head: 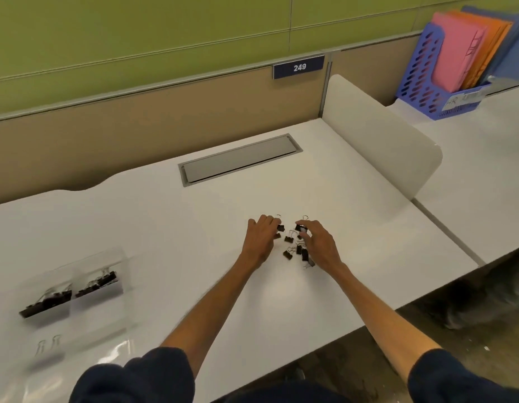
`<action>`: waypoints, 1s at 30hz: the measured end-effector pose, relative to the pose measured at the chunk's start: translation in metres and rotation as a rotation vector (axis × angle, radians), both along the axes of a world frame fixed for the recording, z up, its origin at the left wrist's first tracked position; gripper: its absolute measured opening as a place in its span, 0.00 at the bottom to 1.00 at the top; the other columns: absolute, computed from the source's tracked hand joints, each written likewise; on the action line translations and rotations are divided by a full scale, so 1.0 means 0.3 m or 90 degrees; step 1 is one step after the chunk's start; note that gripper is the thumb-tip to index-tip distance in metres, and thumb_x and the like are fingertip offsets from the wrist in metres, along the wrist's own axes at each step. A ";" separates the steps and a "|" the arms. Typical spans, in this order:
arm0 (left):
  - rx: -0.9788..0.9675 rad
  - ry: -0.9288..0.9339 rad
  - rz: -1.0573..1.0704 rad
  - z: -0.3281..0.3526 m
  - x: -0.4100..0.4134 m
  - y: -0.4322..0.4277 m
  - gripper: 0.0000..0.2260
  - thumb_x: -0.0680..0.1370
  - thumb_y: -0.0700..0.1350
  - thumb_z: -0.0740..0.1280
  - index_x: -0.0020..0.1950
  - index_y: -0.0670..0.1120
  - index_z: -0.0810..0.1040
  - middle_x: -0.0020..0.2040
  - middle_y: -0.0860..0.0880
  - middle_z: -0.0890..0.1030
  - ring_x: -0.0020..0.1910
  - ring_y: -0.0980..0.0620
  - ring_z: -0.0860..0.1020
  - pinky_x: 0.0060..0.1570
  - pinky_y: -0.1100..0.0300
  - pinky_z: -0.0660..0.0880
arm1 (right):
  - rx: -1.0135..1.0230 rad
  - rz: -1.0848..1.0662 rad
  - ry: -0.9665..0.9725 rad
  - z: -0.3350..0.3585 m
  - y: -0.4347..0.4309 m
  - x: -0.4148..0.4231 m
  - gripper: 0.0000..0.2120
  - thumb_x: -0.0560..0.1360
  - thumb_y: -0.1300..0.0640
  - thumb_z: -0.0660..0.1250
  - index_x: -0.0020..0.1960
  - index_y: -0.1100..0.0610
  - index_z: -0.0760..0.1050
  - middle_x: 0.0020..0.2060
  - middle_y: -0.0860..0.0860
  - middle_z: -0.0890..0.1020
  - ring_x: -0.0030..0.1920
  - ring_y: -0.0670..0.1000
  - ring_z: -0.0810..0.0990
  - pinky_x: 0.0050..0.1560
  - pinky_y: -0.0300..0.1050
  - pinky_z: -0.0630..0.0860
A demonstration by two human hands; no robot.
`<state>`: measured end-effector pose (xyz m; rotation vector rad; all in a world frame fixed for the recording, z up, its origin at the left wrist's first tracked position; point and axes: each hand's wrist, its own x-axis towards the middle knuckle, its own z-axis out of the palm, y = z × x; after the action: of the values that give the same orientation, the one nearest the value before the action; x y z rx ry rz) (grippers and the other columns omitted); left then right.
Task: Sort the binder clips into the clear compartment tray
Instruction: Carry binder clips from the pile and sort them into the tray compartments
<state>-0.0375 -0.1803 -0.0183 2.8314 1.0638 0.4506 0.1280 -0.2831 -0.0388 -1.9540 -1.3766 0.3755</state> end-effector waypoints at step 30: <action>-0.053 -0.124 0.372 0.095 -1.327 -0.012 0.12 0.78 0.36 0.61 0.60 0.46 0.74 0.57 0.47 0.79 0.49 0.43 0.78 0.49 0.53 0.72 | -0.025 0.440 -0.028 0.133 0.394 -1.246 0.10 0.78 0.52 0.64 0.59 0.52 0.72 0.54 0.43 0.83 0.36 0.50 0.78 0.44 0.46 0.74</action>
<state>-0.4356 -0.1840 0.0101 2.3040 1.8031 0.6811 -0.2458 -0.1650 0.0013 -1.4655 -2.0652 0.6794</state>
